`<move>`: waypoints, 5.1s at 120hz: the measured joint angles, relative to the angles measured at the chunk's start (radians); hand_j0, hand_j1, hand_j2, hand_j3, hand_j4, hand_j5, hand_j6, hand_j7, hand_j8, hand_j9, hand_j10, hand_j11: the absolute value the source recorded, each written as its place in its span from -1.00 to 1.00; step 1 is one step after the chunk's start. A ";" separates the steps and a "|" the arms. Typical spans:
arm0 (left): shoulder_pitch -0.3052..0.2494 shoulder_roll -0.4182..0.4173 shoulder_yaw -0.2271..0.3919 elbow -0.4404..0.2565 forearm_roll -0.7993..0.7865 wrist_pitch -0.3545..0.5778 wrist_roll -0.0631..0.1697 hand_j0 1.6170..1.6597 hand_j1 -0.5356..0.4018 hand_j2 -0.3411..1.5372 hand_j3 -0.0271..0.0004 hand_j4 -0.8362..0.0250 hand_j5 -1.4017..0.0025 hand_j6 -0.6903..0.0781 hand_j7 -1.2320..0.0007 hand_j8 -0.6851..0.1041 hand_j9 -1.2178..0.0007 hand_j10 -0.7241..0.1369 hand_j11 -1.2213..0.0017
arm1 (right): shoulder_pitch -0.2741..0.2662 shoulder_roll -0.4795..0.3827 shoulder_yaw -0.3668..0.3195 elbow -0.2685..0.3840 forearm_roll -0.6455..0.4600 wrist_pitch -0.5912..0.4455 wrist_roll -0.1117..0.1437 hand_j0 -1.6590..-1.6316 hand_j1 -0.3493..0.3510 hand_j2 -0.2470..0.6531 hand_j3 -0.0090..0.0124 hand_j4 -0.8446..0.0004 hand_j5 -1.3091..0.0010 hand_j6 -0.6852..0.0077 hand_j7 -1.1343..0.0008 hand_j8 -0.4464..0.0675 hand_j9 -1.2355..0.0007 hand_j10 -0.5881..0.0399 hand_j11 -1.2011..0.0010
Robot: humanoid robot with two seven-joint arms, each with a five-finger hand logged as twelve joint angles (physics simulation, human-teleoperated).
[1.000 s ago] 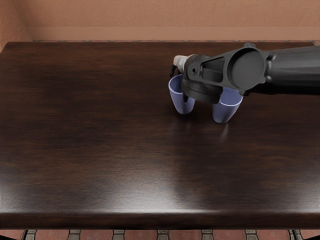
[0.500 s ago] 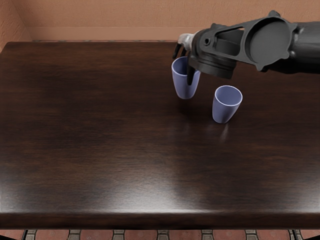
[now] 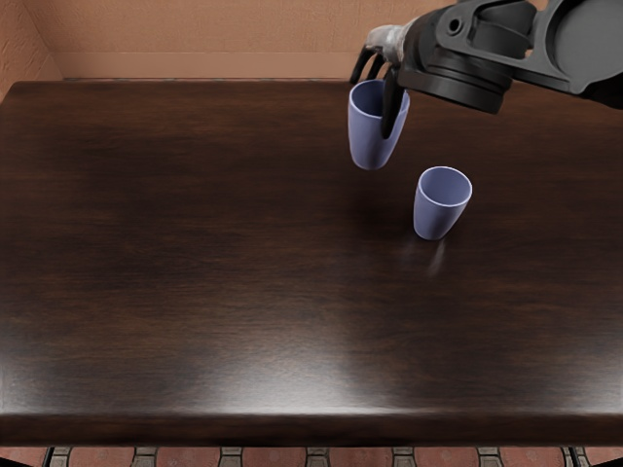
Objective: Pick up cup and place in cup with right hand
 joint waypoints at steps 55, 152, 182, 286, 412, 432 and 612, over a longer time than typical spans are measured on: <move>0.002 0.000 0.000 0.000 0.000 0.000 0.000 0.92 0.89 -0.64 0.97 0.94 1.00 0.80 1.00 0.74 1.00 0.68 1.00 | 0.005 -0.159 0.000 0.126 -0.044 -0.004 0.000 -0.93 0.23 -0.29 -0.12 0.07 0.23 -0.15 0.10 -0.73 0.17 -0.36 0.15; -0.011 0.000 0.005 0.000 0.000 0.000 0.000 0.92 0.89 -0.64 0.97 0.94 1.00 0.80 1.00 0.74 1.00 0.68 1.00 | -0.069 -0.279 0.014 0.169 -0.132 0.004 0.000 -0.93 0.22 -0.35 -0.17 0.10 0.24 -0.12 0.13 -0.69 0.20 -0.34 0.17; -0.014 0.000 0.005 0.001 0.000 0.000 0.000 0.92 0.89 -0.64 0.97 0.94 1.00 0.80 1.00 0.74 1.00 0.68 1.00 | -0.074 -0.296 0.015 0.170 -0.142 0.008 0.000 -0.93 0.21 -0.39 -0.15 0.11 0.26 -0.10 0.14 -0.68 0.21 -0.32 0.19; -0.015 0.000 0.005 0.001 0.000 0.000 0.000 0.92 0.89 -0.64 0.97 0.94 1.00 0.80 1.00 0.74 1.00 0.68 1.00 | -0.081 -0.330 0.048 0.195 -0.146 0.025 0.000 -0.93 0.23 -0.41 -0.14 0.10 0.26 -0.10 0.14 -0.62 0.21 -0.33 0.18; -0.011 0.000 0.001 0.002 0.000 0.000 0.000 0.92 0.89 -0.64 0.97 0.94 1.00 0.80 1.00 0.74 1.00 0.68 1.00 | -0.085 -0.387 0.065 0.278 -0.148 0.030 0.000 -0.93 0.25 -0.35 -0.14 0.08 0.23 -0.09 0.11 -0.61 0.18 -0.36 0.16; -0.011 0.000 0.000 0.002 0.000 0.000 0.000 0.92 0.89 -0.64 0.97 0.94 1.00 0.80 1.00 0.74 1.00 0.68 1.00 | -0.090 -0.391 0.064 0.284 -0.149 0.029 0.000 -0.93 0.24 -0.36 -0.15 0.08 0.23 -0.11 0.11 -0.62 0.18 -0.35 0.16; 0.028 0.000 -0.001 0.000 0.000 0.000 0.000 0.92 0.89 -0.64 0.97 0.94 1.00 0.80 1.00 0.74 1.00 0.68 1.00 | -0.323 -0.432 0.526 0.335 0.054 0.291 0.000 -0.93 -0.91 -0.46 -0.16 0.93 0.94 0.89 0.93 0.62 0.94 0.78 0.94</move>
